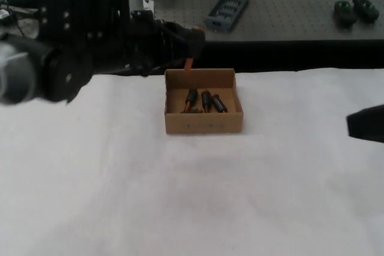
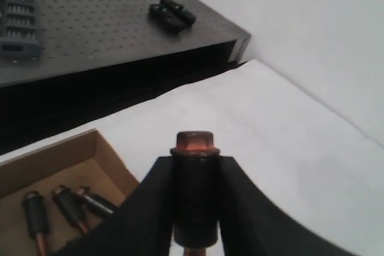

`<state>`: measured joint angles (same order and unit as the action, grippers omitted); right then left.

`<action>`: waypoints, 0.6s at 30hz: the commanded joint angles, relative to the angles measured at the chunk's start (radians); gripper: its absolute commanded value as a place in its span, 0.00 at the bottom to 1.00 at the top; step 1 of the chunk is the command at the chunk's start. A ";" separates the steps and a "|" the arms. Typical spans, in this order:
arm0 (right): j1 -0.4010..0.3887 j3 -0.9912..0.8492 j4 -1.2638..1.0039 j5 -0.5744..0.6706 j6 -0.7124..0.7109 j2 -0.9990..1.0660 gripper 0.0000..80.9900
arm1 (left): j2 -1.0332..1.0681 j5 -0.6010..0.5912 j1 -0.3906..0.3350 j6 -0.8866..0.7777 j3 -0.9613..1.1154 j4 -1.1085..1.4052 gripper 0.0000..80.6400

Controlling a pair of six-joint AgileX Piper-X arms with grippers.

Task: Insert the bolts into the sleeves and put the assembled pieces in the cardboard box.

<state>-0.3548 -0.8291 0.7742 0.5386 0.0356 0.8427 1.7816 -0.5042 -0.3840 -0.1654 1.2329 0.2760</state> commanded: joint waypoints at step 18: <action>0.067 -0.001 0.020 -0.080 -0.060 -0.011 0.03 | 0.502 0.004 0.024 0.152 0.525 -0.300 0.01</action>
<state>-0.2938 -0.8291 0.8015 0.4556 -0.0154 0.8427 2.2864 -0.4975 -0.3624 -0.0423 1.7264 -0.0122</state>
